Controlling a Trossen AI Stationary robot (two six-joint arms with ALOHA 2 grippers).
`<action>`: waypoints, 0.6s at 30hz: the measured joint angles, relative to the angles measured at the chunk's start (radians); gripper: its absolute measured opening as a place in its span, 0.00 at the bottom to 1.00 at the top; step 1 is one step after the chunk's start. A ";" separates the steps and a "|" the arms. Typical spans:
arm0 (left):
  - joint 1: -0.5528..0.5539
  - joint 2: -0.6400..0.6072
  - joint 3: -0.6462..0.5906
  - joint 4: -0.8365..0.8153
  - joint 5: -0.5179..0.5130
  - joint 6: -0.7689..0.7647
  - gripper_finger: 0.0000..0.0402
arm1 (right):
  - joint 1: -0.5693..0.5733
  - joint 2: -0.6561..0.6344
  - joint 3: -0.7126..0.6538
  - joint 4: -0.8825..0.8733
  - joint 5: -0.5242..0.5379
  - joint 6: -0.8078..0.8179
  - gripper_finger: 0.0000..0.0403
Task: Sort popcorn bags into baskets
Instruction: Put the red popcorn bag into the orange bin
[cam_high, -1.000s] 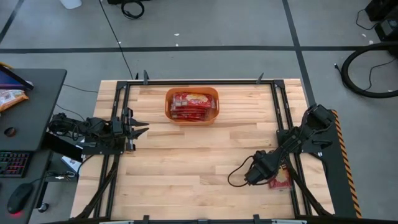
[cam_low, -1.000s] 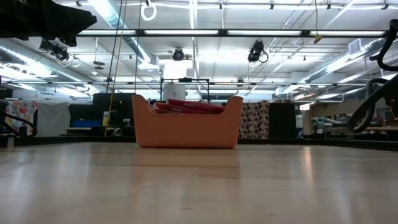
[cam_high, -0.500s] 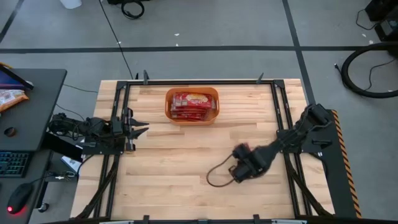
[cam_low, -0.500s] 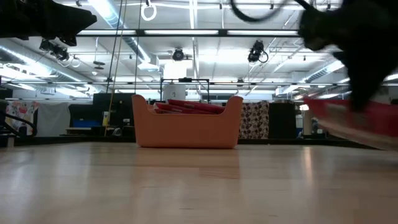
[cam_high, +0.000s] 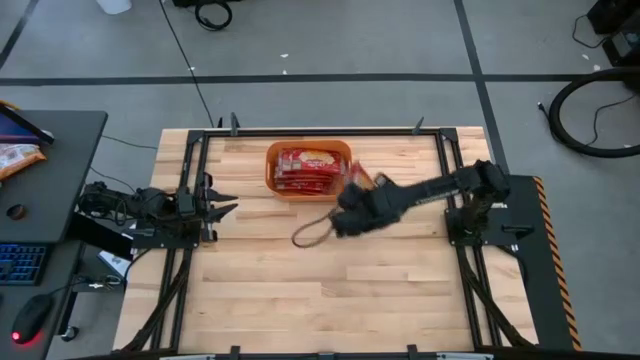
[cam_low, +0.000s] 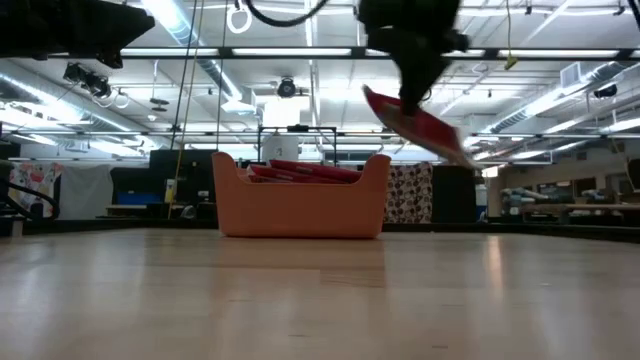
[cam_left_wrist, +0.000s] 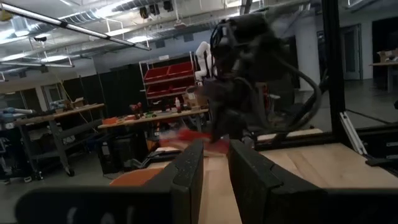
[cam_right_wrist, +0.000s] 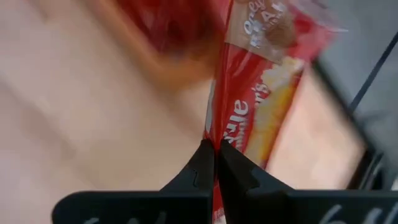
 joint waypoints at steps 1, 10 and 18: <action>0.000 0.000 0.000 0.008 0.001 0.001 0.20 | -0.024 0.008 0.030 0.003 0.024 -0.061 0.03; 0.000 0.000 0.000 0.011 0.000 0.000 0.20 | -0.228 0.095 0.113 0.447 0.051 -0.947 0.03; 0.000 0.000 0.000 -0.031 0.000 -0.007 0.20 | -0.387 0.185 0.111 0.596 -0.218 -1.113 0.04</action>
